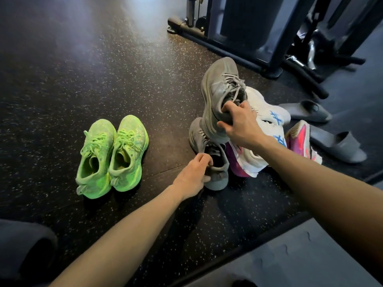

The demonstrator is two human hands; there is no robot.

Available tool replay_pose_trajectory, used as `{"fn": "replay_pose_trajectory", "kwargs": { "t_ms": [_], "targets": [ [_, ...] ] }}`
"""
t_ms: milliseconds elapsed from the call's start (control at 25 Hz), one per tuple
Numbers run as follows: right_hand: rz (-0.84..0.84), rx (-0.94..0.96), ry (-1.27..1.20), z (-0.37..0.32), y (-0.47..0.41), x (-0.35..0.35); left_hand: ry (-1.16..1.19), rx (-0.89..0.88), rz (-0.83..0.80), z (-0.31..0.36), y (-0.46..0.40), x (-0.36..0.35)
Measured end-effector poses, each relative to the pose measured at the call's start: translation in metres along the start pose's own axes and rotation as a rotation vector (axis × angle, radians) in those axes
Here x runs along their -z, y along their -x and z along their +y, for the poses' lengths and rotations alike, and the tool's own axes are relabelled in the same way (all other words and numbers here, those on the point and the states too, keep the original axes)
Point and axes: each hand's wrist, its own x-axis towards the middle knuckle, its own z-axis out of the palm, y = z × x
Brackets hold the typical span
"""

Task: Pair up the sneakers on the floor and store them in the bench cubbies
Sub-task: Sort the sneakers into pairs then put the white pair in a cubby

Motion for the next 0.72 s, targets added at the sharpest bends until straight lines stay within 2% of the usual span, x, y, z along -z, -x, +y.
{"fn": "replay_pose_trajectory", "kwargs": {
  "t_ms": [120,360,560,720],
  "targets": [
    [-0.021,0.036,0.02,-0.015,0.0,-0.002,0.086,0.018,-0.043,-0.011,0.019,0.019],
    [-0.118,0.16,0.098,-0.062,0.004,-0.03,-0.223,0.242,0.092,-0.062,0.064,0.071],
    [-0.239,0.266,0.18,-0.095,0.013,-0.072,-0.233,0.372,0.279,-0.079,0.093,0.108],
    [-0.339,0.292,0.273,-0.102,0.022,-0.11,-0.229,0.413,0.368,-0.082,0.103,0.123]
  ]
}}
